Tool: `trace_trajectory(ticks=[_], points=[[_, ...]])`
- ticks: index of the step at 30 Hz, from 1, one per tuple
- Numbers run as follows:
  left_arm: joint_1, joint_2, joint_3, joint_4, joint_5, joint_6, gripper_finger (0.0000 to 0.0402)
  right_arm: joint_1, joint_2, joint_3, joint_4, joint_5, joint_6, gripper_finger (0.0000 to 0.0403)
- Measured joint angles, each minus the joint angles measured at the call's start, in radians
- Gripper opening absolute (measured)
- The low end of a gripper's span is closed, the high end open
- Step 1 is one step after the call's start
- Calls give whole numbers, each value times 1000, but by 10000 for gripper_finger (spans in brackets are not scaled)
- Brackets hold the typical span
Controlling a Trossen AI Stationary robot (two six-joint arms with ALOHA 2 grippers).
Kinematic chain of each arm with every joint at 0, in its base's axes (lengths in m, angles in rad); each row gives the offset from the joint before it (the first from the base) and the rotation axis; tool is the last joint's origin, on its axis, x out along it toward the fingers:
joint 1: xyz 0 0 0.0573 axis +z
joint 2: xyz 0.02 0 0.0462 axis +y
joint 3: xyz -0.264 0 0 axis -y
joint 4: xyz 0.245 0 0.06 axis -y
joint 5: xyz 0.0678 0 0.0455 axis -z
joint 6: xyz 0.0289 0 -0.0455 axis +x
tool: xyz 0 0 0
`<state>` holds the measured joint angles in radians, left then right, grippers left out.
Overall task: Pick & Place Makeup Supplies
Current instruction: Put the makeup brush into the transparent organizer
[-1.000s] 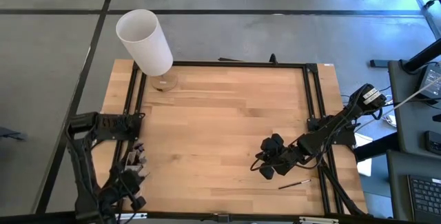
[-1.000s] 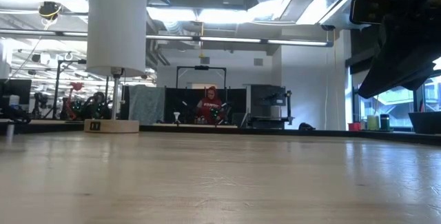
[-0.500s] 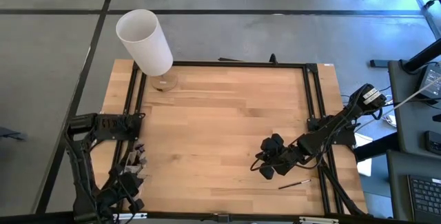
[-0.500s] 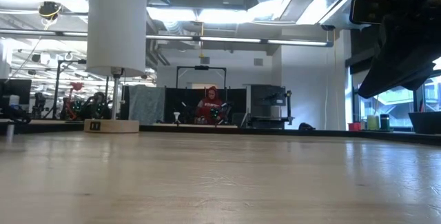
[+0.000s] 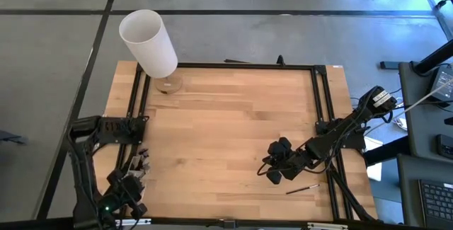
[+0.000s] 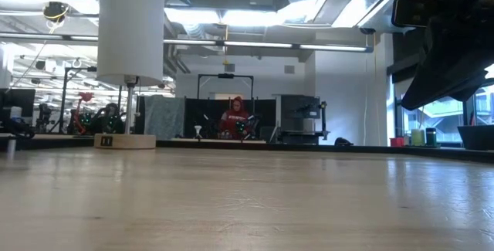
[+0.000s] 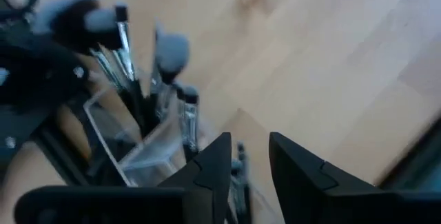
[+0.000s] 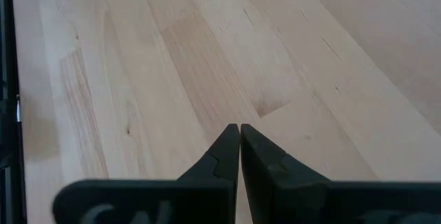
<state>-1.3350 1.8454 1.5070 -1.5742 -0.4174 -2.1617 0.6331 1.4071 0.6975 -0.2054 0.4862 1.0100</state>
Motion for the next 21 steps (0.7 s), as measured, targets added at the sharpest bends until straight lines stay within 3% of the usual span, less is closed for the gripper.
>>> trace_trajectory(ticks=[8,12,17,21], points=[[108,-57,38,3,9,37,119,-7,0,19,9,17,-37,16],[224,-67,38,10,-43,162,120,-10,0,86,-2,16,-140,16],[451,-64,37,167,-126,522,119,-10,-8,258,-217,-22,-263,16],[644,-64,37,484,-281,934,118,-1,-27,439,-565,63,-250,16]])
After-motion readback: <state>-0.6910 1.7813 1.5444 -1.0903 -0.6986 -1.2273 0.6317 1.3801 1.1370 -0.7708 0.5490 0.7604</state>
